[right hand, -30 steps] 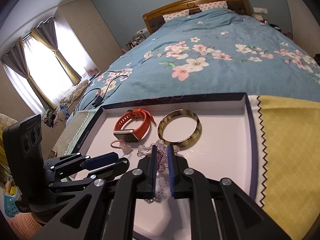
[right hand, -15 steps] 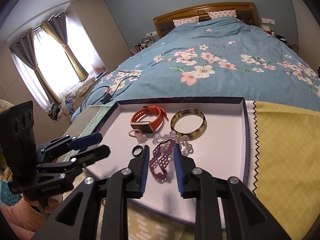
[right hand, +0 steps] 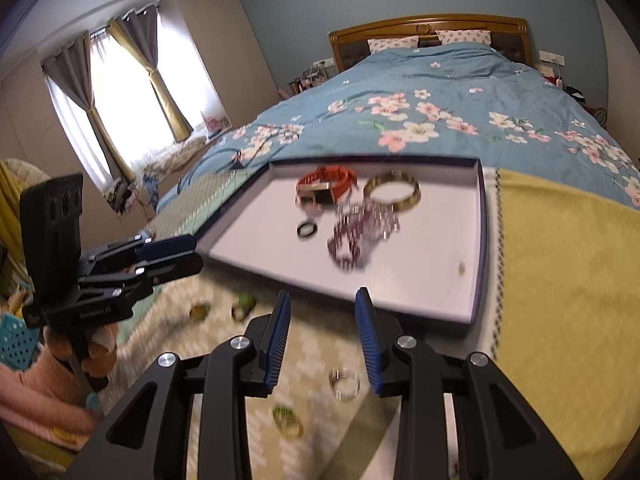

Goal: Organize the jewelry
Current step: 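Move both open grippers back to the rings on the bedspread, then grasp the green-stone gold ring with the right gripper while the left grasps the green ring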

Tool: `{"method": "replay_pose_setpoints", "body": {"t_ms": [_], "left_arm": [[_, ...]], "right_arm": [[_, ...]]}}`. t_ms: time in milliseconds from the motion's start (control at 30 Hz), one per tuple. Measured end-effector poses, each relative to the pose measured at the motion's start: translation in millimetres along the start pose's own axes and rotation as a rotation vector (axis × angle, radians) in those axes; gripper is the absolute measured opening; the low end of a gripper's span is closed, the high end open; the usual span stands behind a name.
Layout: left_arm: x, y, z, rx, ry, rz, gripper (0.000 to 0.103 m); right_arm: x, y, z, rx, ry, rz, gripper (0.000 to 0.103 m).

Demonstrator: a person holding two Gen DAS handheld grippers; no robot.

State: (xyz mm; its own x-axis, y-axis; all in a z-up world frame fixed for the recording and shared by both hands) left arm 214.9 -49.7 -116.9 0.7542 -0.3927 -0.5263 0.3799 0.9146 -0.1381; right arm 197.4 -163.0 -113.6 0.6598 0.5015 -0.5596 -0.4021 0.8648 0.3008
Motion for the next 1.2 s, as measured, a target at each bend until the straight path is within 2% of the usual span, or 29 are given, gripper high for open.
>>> {"method": "replay_pose_setpoints", "body": {"t_ms": [267, 467, 733, 967, 1100, 1200], "left_arm": [[3, -17, -32, 0.026, 0.061, -0.021, 0.046], [17, -23, -42, 0.034, 0.110, -0.019, 0.046], [37, -24, -50, 0.032, 0.180, -0.009, 0.042], [48, -22, -47, 0.032, 0.188, -0.002, 0.037], [48, -21, -47, 0.032, 0.186, 0.010, 0.033], [49, -18, -47, 0.018, 0.186, 0.019, 0.023]], "right_arm": [[-9, 16, -48, -0.041, 0.091, 0.003, 0.031], [-9, 25, -65, -0.058, 0.118, 0.007, 0.031], [-6, 31, -72, -0.126, 0.130, -0.033, 0.031], [-4, 34, -73, -0.166, 0.127, -0.064, 0.033], [-4, 33, -73, -0.181, 0.128, -0.081, 0.028], [-4, 32, -73, -0.189, 0.130, -0.092, 0.020]]}}
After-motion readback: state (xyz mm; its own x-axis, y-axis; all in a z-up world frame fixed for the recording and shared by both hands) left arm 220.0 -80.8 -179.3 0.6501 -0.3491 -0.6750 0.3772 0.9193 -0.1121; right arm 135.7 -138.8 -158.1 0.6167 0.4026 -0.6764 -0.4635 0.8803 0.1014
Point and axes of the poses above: each gripper's, at about its wrist camera, not at the fingertips, and x roughly the way its jaws point, y to its left, z to its top, the point moved 10 cm from there along x, roughly the way its jaws point, and after that the axes turned 9 degrees about -y, right-handed, at the moved point
